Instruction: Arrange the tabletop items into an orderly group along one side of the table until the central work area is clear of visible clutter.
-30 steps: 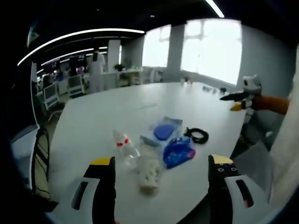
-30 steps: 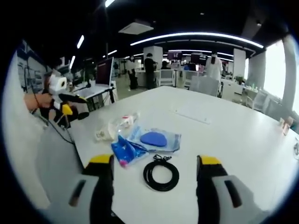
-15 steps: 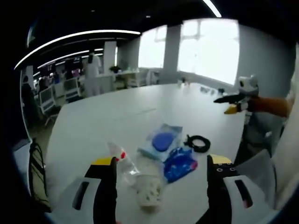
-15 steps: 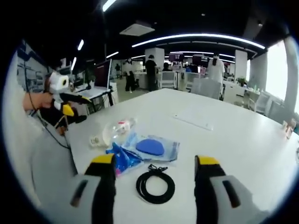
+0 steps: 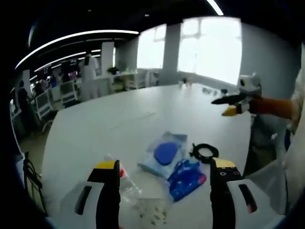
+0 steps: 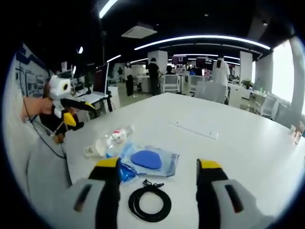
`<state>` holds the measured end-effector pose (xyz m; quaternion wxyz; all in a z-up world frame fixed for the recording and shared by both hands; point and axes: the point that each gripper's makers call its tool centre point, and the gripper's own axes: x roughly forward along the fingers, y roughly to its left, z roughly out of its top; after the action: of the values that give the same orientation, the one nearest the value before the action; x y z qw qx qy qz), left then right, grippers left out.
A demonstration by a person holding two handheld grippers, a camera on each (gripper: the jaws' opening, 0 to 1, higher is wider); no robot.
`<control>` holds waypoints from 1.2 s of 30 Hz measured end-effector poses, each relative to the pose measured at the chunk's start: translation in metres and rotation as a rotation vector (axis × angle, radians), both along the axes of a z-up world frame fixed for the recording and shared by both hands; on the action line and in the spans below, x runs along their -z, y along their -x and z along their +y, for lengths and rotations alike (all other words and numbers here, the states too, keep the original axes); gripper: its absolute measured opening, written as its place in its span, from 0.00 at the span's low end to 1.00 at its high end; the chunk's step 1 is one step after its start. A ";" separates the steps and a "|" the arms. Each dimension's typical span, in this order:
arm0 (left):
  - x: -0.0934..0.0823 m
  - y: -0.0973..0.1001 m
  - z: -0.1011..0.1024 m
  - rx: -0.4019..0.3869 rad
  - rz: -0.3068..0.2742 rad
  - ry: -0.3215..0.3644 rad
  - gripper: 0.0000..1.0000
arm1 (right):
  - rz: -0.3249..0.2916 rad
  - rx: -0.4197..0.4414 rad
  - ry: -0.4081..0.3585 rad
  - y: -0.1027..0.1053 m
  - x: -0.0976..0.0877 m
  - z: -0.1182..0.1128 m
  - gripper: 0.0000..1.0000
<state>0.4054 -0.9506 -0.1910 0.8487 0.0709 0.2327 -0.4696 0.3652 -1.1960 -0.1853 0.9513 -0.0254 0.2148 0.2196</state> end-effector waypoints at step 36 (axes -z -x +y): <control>0.050 -0.056 -0.041 -0.109 0.116 -0.095 0.61 | 0.054 0.050 -0.026 -0.054 0.038 -0.011 0.53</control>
<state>0.4617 -0.9917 -0.2409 0.8538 0.0709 0.3068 -0.4146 0.4191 -1.2072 -0.2233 0.9506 -0.0018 0.2380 0.1993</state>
